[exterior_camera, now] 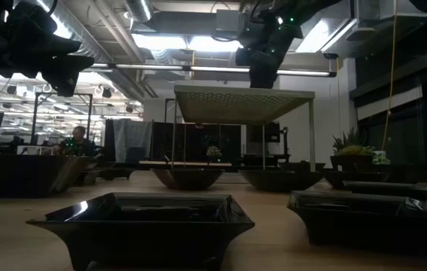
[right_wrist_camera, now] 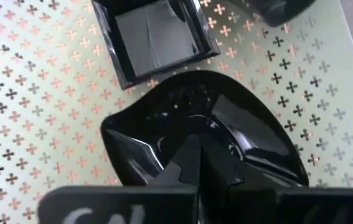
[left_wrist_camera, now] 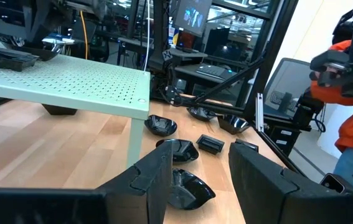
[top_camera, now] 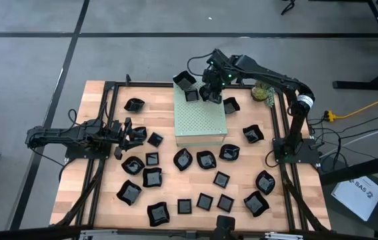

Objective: Pick & Place Mini shaped plates
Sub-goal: Adjust the black leaf shaped plate on the shelf

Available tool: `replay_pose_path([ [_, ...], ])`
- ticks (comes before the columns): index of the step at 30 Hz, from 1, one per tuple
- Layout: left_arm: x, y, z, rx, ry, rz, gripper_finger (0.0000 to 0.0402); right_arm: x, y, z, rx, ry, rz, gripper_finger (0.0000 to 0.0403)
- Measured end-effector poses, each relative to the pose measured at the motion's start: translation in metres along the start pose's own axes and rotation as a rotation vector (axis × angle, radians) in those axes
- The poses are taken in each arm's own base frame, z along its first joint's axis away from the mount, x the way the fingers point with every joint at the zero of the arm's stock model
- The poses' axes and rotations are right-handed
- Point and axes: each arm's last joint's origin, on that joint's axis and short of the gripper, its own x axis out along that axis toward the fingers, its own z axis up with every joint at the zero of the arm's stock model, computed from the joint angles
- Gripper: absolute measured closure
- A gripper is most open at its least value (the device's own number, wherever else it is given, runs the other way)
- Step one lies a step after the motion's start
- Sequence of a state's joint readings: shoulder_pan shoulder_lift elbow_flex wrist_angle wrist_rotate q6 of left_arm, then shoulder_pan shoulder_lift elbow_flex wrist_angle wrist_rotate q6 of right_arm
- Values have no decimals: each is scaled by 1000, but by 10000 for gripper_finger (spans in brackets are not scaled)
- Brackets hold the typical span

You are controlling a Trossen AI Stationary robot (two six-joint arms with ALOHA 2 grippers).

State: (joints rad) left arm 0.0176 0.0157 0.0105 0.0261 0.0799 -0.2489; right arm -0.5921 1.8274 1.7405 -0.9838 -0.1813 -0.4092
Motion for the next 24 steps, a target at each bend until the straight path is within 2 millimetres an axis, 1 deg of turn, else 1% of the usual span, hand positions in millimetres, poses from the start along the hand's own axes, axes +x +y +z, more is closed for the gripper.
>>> replay_pose_path([
  [7,0,0,0,0,0,0,249,2,10,4,-20,-2,0,398],
  [16,0,0,0,0,0,0,249,4,8,6,-51,4,-43,398],
  [24,0,0,0,0,0,0,249,8,11,3,-63,49,-23,398],
])
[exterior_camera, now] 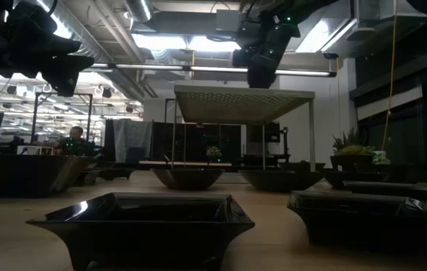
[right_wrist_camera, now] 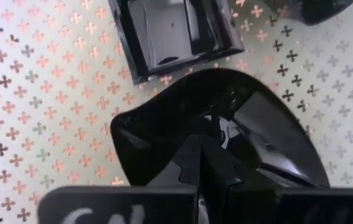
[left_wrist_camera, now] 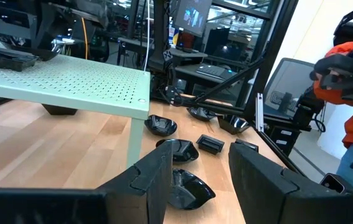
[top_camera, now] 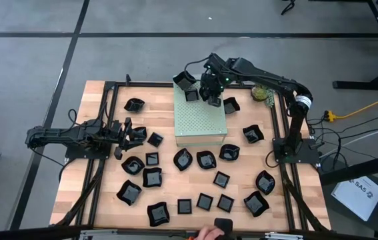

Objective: Pick & Place Mini shaped plates
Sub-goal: Adjust the black leaf shaped plate on the shelf, then adjust the black square plate on the shelf

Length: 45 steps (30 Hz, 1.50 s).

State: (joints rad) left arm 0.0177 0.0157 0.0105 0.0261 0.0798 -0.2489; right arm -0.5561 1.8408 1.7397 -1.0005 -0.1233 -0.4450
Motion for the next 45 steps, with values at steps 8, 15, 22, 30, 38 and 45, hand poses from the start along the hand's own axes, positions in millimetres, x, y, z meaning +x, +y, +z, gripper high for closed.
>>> replay_pose_path([
  [8,0,0,0,0,0,0,249,3,15,4,-32,24,31,398],
  [15,0,0,0,0,0,0,249,5,29,9,-44,23,60,398],
  [22,0,0,0,0,0,0,249,6,48,13,-42,26,135,398],
  [30,0,0,0,0,0,0,249,7,75,20,-71,8,261,398],
  [38,0,0,0,0,0,0,249,6,105,30,-140,-62,401,398],
  [45,0,0,0,0,0,0,249,-18,112,48,-263,-162,367,398],
])
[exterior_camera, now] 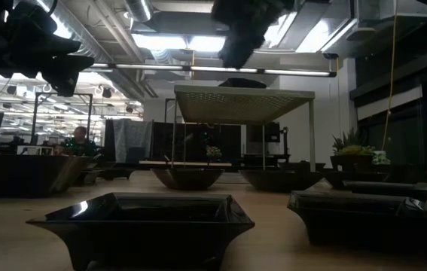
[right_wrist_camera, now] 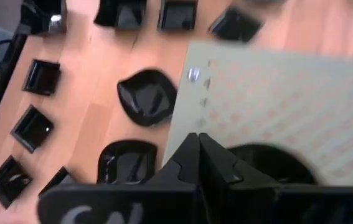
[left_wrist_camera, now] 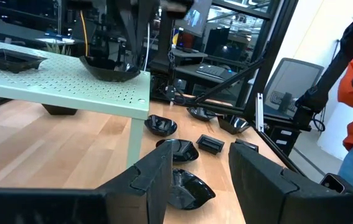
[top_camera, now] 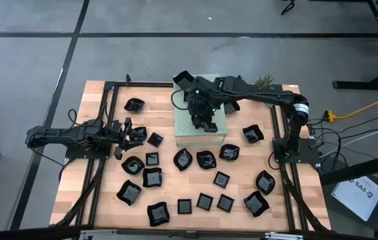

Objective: Pick & Place Mini shaped plates
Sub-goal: Adjust the black square plate on the shelf

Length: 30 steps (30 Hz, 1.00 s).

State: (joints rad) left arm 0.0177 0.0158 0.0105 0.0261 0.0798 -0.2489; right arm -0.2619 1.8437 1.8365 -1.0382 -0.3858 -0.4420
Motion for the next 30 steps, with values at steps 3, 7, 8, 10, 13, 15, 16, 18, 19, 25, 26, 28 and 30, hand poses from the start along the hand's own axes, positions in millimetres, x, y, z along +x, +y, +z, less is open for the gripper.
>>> replay_pose_path([
  [3,0,0,0,0,0,0,249,-16,-3,10,-63,-39,-79,398],
  [7,0,0,0,0,0,0,249,-29,-20,11,-71,-36,-267,398],
  [8,0,0,0,0,0,0,249,-28,-26,9,-62,-31,-297,398],
  [10,0,0,0,0,0,0,249,-23,-35,0,-38,-10,-332,398],
  [13,0,0,0,0,0,0,249,-8,-46,-13,9,-4,-354,398],
  [15,0,0,0,0,-1,0,249,1,-52,-19,46,-12,-388,398],
  [16,0,0,0,0,0,0,249,4,-55,-23,61,-11,-404,398],
  [18,0,0,0,0,-1,0,249,7,-61,-27,82,-10,-449,398],
  [19,0,0,0,0,0,0,249,9,-63,-29,88,-10,-470,398],
  [25,0,0,0,0,0,0,249,8,-66,-31,115,-3,-487,398],
  [26,0,0,0,0,-1,0,249,8,-66,-32,120,3,-484,398],
  [28,0,0,0,0,0,0,249,7,-67,-35,135,18,-479,398],
  [30,0,0,0,0,0,0,249,7,-67,-37,155,35,-473,398],
])
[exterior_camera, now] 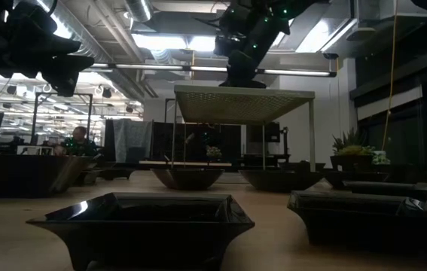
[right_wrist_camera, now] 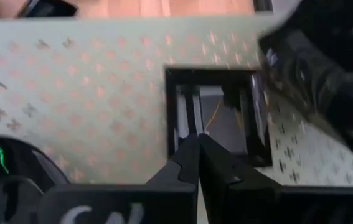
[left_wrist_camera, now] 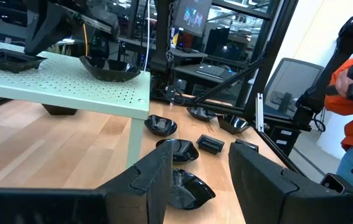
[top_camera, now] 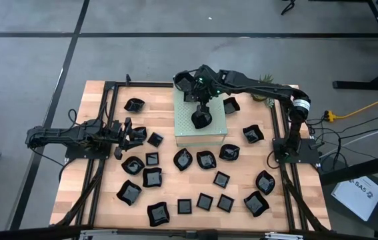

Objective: Pick & Place Mini shaped plates
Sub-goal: Adjust the black square plate on the shelf, then stack the black leaf shaped plate on top of the black leaf shape plate on the shelf

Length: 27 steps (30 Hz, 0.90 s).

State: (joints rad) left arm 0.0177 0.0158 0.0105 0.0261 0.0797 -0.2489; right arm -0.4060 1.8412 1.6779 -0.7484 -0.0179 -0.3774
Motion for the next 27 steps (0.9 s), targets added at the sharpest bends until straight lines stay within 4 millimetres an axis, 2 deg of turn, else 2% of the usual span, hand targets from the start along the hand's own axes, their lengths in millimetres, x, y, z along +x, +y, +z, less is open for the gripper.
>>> replay_pose_path([
  [9,0,0,0,0,0,0,249,-1,4,-9,13,93,47,398],
  [14,0,0,0,0,0,-1,249,-9,5,-10,19,94,49,398],
  [22,0,0,0,0,0,0,249,-35,3,1,16,92,105,398],
  [27,0,0,0,0,0,0,249,-43,-7,20,-30,-71,22,398],
])
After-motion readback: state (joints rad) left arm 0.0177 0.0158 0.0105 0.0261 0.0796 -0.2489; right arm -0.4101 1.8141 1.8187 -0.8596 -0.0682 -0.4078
